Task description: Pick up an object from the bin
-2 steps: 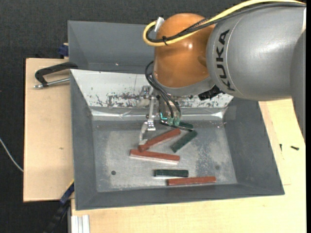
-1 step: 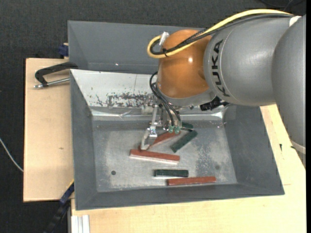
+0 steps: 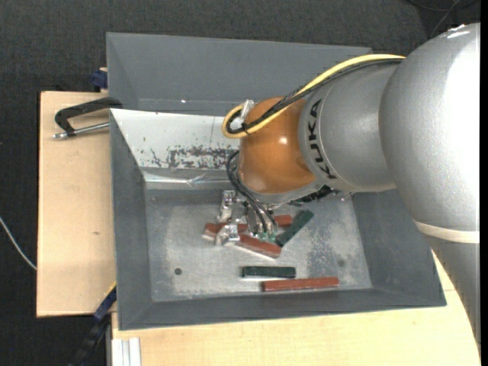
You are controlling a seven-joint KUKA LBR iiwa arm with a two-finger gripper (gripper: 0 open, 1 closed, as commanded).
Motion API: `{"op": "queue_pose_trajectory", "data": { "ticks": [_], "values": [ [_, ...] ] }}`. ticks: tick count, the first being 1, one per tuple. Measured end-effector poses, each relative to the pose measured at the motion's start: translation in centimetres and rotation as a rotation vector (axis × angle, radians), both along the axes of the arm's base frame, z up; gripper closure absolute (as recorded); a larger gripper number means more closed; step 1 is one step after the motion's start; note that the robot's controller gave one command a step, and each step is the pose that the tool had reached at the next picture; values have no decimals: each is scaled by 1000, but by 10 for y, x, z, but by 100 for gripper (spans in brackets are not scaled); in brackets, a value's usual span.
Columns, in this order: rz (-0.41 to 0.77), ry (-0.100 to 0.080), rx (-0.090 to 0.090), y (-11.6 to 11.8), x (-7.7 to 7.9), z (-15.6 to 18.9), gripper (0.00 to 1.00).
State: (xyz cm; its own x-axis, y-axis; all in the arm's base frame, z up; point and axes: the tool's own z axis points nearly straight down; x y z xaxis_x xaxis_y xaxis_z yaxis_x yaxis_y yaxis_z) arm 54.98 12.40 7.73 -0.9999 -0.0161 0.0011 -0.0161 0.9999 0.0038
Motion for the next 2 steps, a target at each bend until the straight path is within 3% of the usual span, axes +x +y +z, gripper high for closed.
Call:
{"op": "queue_pose_trajectory", "data": {
  "ticks": [1, 2],
  "values": [
    [0, 0, 0, 0, 0, 0, 100],
    [82, -8, -1, -7, 28, 148, 100]
  ]
}}
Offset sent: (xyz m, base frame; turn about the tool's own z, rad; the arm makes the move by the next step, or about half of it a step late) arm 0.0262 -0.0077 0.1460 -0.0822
